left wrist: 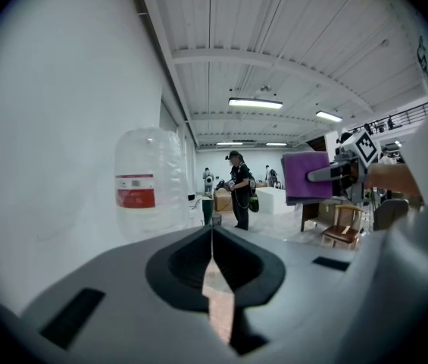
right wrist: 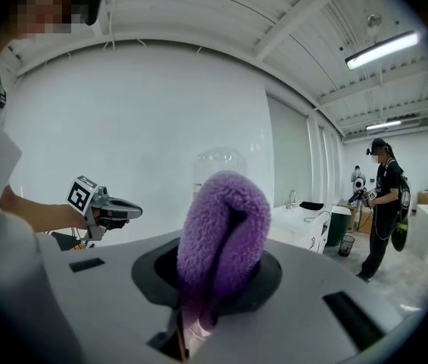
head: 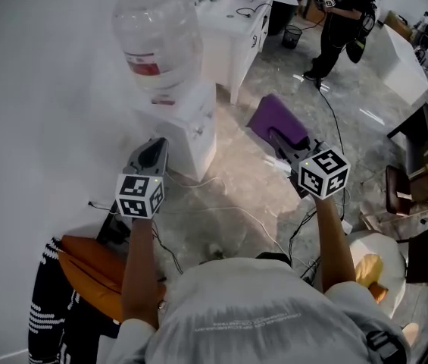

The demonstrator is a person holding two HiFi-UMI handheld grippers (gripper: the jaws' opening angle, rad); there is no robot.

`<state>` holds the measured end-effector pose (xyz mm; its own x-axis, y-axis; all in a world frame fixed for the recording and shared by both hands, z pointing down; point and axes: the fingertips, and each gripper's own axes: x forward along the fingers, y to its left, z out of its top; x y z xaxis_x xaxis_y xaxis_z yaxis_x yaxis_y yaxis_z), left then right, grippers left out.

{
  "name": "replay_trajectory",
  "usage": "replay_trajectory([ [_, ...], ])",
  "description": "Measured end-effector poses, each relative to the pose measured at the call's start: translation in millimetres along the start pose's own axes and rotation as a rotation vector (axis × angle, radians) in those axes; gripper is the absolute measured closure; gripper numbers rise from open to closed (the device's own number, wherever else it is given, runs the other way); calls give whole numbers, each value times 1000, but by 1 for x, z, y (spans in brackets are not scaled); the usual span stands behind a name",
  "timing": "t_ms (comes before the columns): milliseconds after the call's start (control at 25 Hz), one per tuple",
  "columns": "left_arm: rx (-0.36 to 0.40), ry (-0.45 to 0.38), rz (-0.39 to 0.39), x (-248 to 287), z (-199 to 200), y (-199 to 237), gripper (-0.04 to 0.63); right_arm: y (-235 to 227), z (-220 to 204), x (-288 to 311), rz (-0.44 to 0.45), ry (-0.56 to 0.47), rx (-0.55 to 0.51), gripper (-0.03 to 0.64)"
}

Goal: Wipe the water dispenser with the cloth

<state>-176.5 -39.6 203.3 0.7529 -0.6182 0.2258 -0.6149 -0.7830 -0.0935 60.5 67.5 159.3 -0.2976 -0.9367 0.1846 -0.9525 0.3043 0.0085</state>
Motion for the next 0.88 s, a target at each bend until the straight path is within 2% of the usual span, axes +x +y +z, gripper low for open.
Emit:
replay_trajectory([
  [280, -29, 11, -8, 23, -8, 25, 578, -15, 1, 40, -10, -6, 34, 557],
  [440, -46, 29, 1, 37, -14, 29, 578, -35, -12, 65, -36, 50, -19, 557],
  [640, -54, 60, 35, 70, -24, 37, 578, -77, -28, 108, -39, 68, 6, 557],
  [880, -118, 116, 123, 118, -41, 53, 578, -142, -57, 181, -14, 138, -64, 557],
])
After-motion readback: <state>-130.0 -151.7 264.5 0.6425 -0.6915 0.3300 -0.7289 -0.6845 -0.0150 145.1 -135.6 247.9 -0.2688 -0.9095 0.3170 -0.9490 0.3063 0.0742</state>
